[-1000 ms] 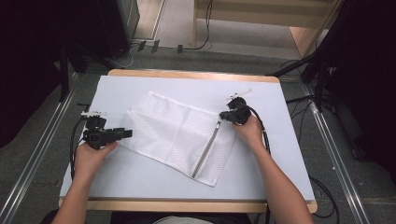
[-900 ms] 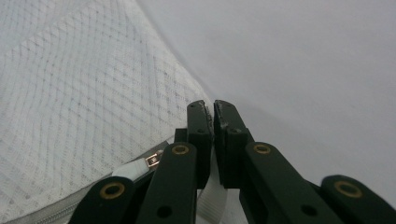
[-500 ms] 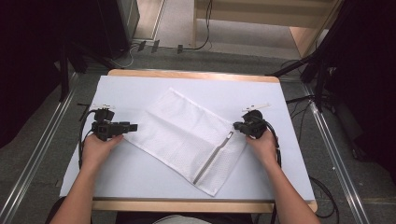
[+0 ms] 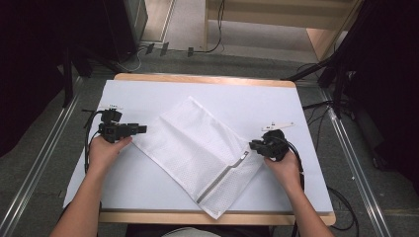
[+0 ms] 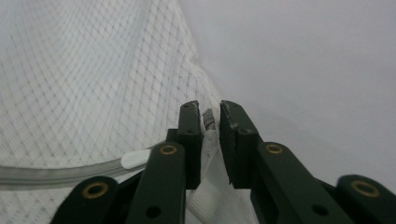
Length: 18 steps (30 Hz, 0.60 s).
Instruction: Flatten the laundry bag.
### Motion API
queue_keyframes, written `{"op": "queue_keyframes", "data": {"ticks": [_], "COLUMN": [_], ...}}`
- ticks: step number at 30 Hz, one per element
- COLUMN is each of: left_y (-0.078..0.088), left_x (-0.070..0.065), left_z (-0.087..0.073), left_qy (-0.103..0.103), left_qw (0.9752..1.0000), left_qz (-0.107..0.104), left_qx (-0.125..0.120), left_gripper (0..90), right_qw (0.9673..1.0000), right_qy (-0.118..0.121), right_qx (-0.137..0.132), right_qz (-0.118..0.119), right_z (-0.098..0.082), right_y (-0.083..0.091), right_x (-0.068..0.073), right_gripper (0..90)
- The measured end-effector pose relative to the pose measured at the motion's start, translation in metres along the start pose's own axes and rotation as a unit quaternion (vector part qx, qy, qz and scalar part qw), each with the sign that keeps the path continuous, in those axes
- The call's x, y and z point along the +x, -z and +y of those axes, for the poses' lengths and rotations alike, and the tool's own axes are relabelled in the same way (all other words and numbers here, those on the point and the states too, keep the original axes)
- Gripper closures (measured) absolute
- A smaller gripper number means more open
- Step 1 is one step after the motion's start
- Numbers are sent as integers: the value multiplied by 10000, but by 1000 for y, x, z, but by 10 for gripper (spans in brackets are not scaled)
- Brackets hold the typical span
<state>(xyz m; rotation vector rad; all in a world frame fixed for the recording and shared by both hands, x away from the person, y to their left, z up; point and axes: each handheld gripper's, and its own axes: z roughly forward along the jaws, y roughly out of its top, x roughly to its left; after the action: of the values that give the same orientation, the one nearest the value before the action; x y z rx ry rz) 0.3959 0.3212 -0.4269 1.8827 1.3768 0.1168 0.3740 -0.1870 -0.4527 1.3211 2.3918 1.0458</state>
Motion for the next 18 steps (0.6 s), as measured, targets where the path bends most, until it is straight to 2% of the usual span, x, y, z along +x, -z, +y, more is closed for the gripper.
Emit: {"op": "queue_keyframes", "data": {"ticks": [3, 5, 9, 12, 18], "left_y": [1, 2, 6, 11, 16], "left_x": [0, 1, 3, 5, 6], "left_z": [-1, -2, -8, -13, -26], "left_qy": [3, 17, 37, 79, 118], "left_qw": [10000, 10000, 9999, 9999, 9996], "left_qz": [17, 37, 95, 136, 242], "left_qx": [1, 4, 36, 25, 63], "left_gripper": [504, 504, 504, 504, 505], "right_qw": [9998, 9996, 9991, 9989, 9983], "right_qy": [-32, 33, 208, 217, 256], "right_qx": [-212, -255, -270, -259, -141], "right_qz": [63, 128, 242, 316, 495], "right_z": [5, 11, 24, 30, 52], "right_y": [1, -2, -12, -17, -39], "right_x": [-3, -1, 4, 6, 11], "right_gripper": [736, 724, 701, 700, 700]}}
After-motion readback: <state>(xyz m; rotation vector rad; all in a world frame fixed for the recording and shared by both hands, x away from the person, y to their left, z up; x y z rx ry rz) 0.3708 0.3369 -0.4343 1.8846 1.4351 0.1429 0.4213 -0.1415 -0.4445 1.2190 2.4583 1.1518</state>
